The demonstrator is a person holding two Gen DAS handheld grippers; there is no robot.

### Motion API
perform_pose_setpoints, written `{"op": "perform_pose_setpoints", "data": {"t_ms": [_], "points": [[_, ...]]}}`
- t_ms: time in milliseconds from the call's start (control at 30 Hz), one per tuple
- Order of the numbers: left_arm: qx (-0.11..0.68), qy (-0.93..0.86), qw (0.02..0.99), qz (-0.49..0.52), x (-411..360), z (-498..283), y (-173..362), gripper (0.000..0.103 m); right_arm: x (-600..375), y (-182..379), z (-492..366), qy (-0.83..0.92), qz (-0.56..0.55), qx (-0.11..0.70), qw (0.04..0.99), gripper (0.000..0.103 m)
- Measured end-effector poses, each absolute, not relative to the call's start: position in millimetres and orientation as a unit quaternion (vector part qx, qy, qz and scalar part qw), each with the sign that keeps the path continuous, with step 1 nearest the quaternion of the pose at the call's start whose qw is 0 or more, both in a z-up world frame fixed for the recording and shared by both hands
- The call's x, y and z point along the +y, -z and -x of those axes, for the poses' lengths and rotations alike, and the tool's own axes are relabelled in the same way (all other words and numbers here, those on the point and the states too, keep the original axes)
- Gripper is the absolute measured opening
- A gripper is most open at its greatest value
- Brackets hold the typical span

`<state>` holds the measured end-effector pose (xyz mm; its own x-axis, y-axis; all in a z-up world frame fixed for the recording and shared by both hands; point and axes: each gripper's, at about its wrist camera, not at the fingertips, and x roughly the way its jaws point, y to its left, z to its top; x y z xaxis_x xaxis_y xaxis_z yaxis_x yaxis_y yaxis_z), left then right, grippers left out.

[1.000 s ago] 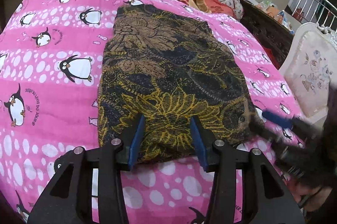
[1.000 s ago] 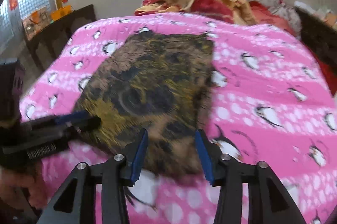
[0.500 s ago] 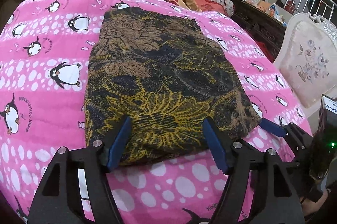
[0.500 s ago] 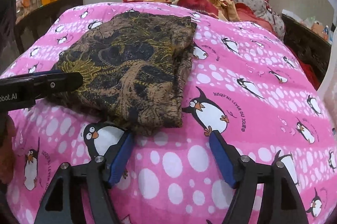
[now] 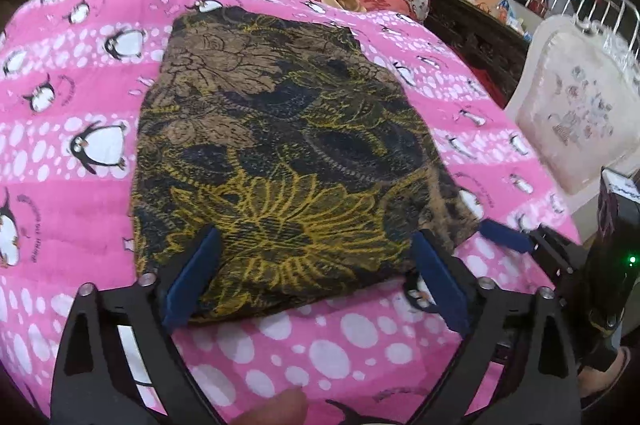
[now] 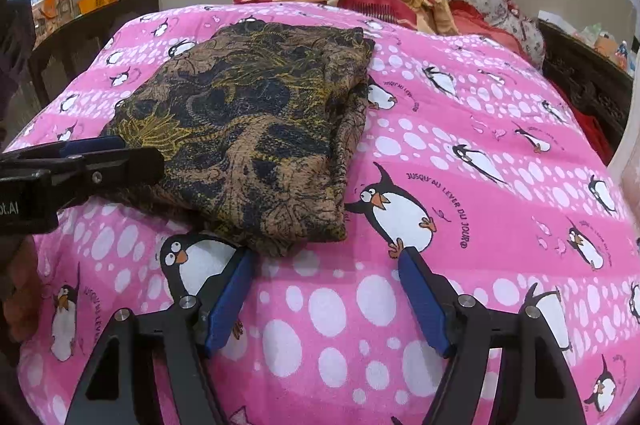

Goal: Fold small clothes

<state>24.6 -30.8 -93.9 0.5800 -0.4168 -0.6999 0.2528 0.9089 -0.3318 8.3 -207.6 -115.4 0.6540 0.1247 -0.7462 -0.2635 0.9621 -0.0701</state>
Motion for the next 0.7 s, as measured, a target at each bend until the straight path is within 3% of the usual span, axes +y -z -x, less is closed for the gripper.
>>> {"op": "perform_pose_setpoints", "data": {"t_ms": [133, 333, 433, 700], "points": [[0.436, 0.176, 0.872, 0.138, -17, -22, 77, 0.097, -221, 98, -3, -0.087, 0.054, 0.433, 0.896, 0.072], [0.465, 0.072, 0.882, 0.032, -29, 13, 34, 0.097, -243, 48, 27, -0.081, 0.036, 0.422, 0.902, 0.072], [0.471, 0.04, 0.881, 0.009, -33, 23, 26, 0.097, -242, 32, 36, -0.089, 0.048, 0.419, 0.902, 0.086], [0.469, 0.023, 0.883, 0.017, -33, 33, 17, 0.097, -236, 14, 49, -0.1, 0.04, 0.398, 0.911, 0.086]]}}
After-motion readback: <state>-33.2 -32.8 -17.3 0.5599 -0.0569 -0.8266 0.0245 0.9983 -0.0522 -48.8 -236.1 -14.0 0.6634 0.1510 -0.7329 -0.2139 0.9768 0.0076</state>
